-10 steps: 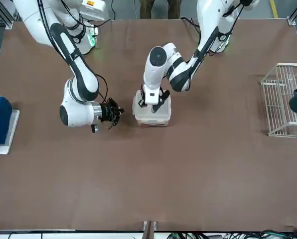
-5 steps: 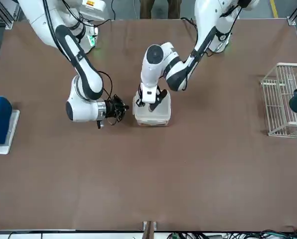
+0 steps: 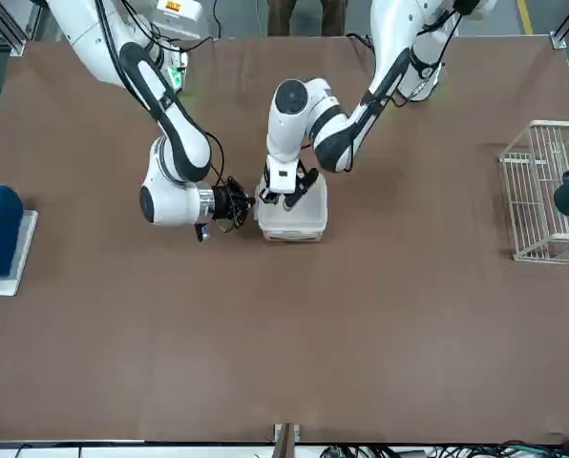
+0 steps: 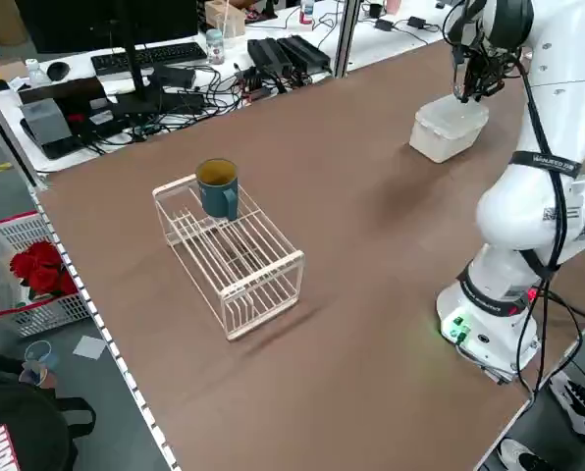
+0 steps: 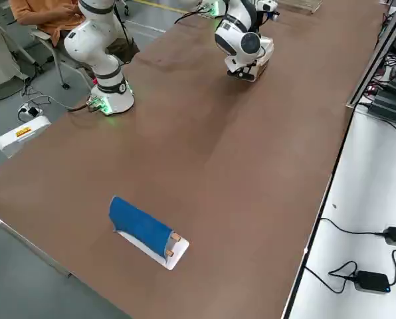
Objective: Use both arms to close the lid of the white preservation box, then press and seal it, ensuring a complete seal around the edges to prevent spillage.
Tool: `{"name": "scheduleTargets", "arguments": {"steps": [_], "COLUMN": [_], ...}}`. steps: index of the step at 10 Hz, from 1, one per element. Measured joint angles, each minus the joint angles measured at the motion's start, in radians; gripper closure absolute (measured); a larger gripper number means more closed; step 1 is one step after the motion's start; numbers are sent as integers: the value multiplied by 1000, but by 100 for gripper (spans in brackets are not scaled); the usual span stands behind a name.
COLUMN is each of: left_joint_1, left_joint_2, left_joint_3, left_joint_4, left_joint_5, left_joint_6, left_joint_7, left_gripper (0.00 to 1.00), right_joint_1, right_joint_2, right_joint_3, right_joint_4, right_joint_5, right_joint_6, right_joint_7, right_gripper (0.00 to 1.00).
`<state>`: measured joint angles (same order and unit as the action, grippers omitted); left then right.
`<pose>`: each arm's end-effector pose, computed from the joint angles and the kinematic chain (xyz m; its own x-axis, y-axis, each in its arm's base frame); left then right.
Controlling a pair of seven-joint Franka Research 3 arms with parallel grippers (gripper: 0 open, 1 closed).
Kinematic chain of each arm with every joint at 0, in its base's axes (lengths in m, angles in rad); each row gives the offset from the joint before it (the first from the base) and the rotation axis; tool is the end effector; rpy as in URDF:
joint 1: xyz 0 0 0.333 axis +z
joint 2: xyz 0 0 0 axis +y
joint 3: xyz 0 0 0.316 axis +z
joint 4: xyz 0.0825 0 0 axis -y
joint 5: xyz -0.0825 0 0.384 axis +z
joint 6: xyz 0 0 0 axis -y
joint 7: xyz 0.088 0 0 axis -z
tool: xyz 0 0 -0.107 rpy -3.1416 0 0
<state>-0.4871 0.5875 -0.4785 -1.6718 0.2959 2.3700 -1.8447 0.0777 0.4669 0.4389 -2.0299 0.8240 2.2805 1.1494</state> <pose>0.4328 -0.5432 0.3108 0.7150 0.6959 -0.0671 0.6950 -0.6972 0.1756 0.5042 0.3017 0.2299 0.1552 -0.7021 -0.6950 -0.9375 -0.3265 0.1206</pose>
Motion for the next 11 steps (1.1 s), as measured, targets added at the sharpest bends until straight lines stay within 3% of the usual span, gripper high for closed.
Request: {"name": "scheduleTargets", "arguments": {"steps": [11], "left_joint_1": [2], "left_joint_2": [5], "left_joint_3": [0], "left_joint_4": [7], "left_joint_5": [0], "left_joint_6": [0], "left_joint_7": [-1], "left_gripper": [99], "right_joint_1": [24], "right_joint_2": [0], "right_joint_3": [-1], "right_joint_4": [-6], "right_joint_5": [0], "right_joint_6": [50], "right_joint_7": [-6], "right_gripper": [99]}}
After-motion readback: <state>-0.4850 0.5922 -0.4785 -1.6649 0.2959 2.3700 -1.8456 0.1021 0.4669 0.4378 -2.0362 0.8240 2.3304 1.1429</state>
